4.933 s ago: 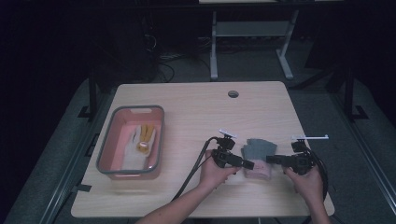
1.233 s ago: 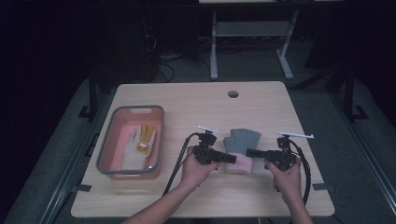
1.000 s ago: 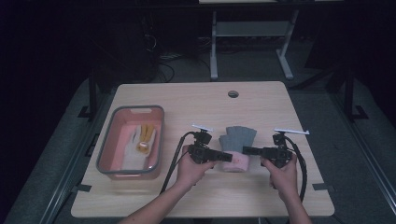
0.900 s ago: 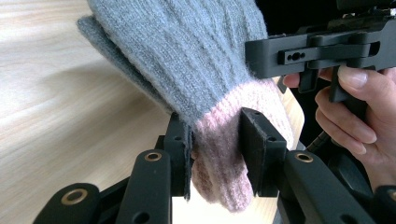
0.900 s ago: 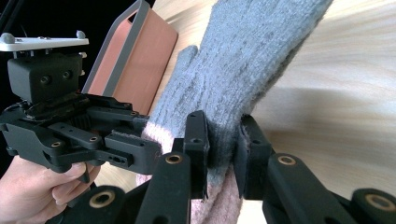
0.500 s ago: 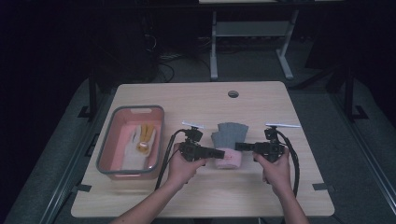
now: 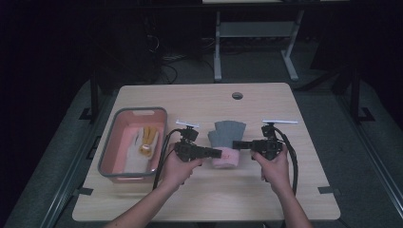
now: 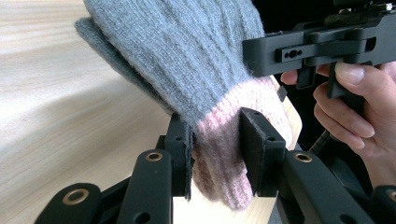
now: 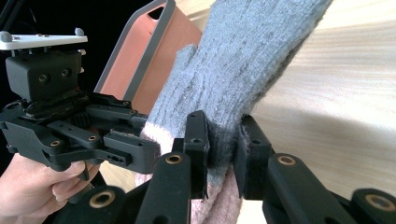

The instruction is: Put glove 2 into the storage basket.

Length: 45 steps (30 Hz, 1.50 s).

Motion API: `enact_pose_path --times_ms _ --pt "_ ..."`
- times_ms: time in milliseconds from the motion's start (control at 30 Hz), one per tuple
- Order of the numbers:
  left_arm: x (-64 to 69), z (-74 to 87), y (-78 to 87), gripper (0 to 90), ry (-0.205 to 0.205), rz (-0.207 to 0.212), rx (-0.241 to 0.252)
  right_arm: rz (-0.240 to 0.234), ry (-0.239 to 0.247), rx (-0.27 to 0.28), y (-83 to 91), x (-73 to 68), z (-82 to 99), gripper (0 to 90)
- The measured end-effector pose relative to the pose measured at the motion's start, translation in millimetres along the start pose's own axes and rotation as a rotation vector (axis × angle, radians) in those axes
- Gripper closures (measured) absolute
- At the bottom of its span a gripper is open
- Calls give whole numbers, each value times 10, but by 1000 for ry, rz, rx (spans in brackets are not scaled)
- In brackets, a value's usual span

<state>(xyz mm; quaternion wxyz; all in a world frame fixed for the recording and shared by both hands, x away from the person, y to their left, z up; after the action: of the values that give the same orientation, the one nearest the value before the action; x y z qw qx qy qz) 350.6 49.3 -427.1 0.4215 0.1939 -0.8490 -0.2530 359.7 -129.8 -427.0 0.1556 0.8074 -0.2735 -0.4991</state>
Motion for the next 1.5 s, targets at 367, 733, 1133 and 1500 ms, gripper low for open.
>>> enact_pose_path --times_ms 367,733,1133,1500 --pt "-44 -8 155 661 -2 -12 19 -11 14 -14 -101 -112 -64 768" --pt "-97 -2 328 661 2 -25 34 -23 31 -33 -214 -229 -128 768" --pt "-148 5 517 662 1 -38 50 -33 55 -52 -339 -371 -204 768" --pt "-198 17 654 663 3 -47 60 -36 74 -69 -445 -472 -254 768"
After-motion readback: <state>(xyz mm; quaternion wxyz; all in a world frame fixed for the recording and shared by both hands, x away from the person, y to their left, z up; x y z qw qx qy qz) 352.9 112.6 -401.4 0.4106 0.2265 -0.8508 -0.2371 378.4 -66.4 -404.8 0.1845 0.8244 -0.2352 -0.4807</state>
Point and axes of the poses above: each handheld gripper's, and its own axes: y roughly backward along the jaws, z roughly out of its underside, x roughly to its right, the point moved 6 cm from there along -y, roughly forward along the jaws, and after that the axes turned 4 degrees about -x, right-handed, at the moved point
